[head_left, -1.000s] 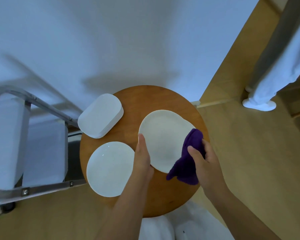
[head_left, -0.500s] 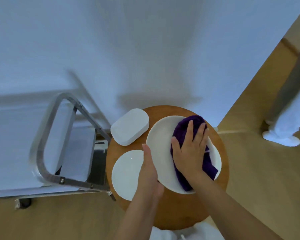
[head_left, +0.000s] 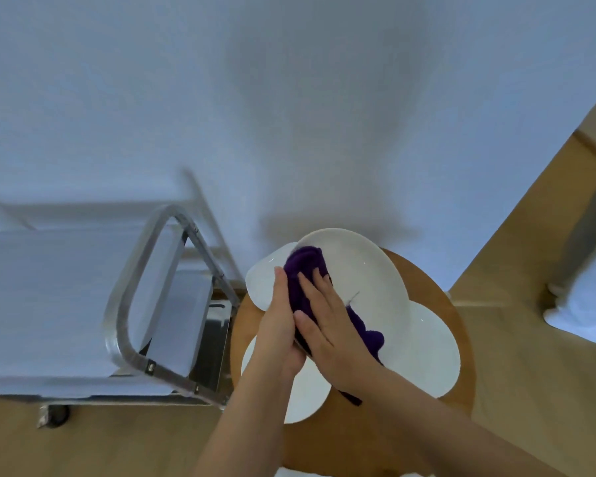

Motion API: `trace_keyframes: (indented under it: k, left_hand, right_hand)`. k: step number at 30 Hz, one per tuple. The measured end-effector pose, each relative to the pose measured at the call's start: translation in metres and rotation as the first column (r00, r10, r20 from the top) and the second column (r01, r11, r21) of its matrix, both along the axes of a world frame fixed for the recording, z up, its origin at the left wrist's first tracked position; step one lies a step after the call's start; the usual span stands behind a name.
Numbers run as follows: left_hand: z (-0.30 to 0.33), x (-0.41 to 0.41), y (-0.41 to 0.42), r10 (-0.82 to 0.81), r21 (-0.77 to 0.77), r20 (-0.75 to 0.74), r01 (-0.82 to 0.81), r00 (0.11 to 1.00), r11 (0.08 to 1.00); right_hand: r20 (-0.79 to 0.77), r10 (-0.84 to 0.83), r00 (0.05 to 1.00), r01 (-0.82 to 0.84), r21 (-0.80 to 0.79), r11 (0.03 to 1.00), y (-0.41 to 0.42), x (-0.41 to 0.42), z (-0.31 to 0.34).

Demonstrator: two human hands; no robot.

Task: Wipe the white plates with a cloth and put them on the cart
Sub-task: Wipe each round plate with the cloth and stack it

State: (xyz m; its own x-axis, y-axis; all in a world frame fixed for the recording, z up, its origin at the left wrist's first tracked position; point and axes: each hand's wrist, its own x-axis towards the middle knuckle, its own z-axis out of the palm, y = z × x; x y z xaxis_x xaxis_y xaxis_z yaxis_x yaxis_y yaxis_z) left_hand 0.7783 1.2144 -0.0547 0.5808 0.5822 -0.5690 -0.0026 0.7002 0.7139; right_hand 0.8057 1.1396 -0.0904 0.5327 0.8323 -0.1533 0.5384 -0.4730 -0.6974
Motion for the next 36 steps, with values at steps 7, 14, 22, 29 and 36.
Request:
trace_keyframes:
  k: [7, 14, 22, 29, 36]
  left_hand:
    - [0.007, -0.009, 0.020, -0.102, -0.154, 0.023, 0.105, 0.994, 0.983]
    - [0.012, -0.025, 0.031, -0.226, 0.006, 0.066, 0.226, 0.972, 0.974]
    - [0.028, -0.025, 0.018, -0.296, 0.117, -0.026, 0.297, 0.955, 0.948]
    - [0.029, -0.025, 0.015, -0.070, 0.128, -0.008, 0.070, 0.998, 0.989]
    - [0.033, -0.029, 0.031, -0.018, 0.064, -0.094, 0.024, 0.995, 0.998]
  right_hand:
    - [0.558, 0.359, 0.748, -0.426, -0.011, 0.905, -0.051, 0.054, 0.010]
    - [0.687, 0.279, 0.671, -0.346, -0.043, 0.937, -0.070, 0.109, 0.013]
    - [0.506, 0.074, 0.859, -0.169, 0.144, 0.975, -0.017, 0.085, 0.028]
    - [0.080, 0.057, 0.995, -0.083, 0.372, 0.924, 0.016, -0.008, 0.026]
    - [0.325, 0.331, 0.886, -0.402, 0.184, 0.897, -0.019, 0.010, 0.021]
